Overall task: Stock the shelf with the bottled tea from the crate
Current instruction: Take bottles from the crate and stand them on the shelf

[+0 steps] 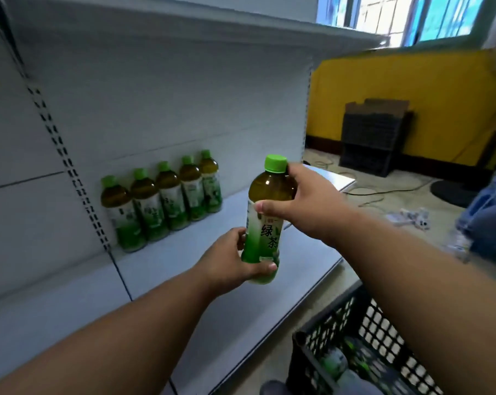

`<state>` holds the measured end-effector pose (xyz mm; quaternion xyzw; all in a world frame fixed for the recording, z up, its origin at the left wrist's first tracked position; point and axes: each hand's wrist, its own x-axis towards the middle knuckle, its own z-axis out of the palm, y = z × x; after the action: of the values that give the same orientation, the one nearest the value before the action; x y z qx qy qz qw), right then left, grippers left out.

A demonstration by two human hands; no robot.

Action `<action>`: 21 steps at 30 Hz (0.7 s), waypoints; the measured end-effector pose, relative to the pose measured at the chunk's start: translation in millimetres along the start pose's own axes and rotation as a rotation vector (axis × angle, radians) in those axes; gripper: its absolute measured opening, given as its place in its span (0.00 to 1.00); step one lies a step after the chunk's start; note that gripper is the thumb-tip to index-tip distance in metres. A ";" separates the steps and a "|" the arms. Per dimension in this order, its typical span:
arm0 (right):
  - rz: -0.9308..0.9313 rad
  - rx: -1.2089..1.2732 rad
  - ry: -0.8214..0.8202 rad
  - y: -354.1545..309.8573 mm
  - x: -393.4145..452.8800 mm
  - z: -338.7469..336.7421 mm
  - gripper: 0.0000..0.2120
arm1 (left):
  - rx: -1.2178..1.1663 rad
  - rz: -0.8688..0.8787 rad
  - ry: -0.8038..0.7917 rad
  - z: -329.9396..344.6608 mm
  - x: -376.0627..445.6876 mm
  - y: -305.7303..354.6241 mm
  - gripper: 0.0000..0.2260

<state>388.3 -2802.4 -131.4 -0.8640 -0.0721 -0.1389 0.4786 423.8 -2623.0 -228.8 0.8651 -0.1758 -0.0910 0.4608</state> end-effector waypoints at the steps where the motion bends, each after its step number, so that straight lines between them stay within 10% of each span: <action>1: -0.007 -0.014 -0.020 10.3 18.4 8.8 0.22 | 0.001 -0.020 0.009 -1.1 15.1 -11.8 0.38; 9: -0.035 -0.036 -0.033 87.7 153.7 61.8 0.22 | 0.110 -0.075 0.089 -6.5 137.6 -76.0 0.26; 15: 0.019 -0.013 -0.073 133.8 234.4 72.2 0.27 | 0.238 -0.204 0.158 -0.4 213.8 -107.5 0.50; 21: 0.004 -0.044 -0.003 172.8 271.2 89.8 0.26 | 0.426 -0.296 0.406 25.8 244.3 -137.0 0.45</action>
<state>706.0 -2820.4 -232.2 -0.8745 -0.0682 -0.1384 0.4599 671.0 -2667.2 -355.7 0.9588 0.0321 0.0560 0.2768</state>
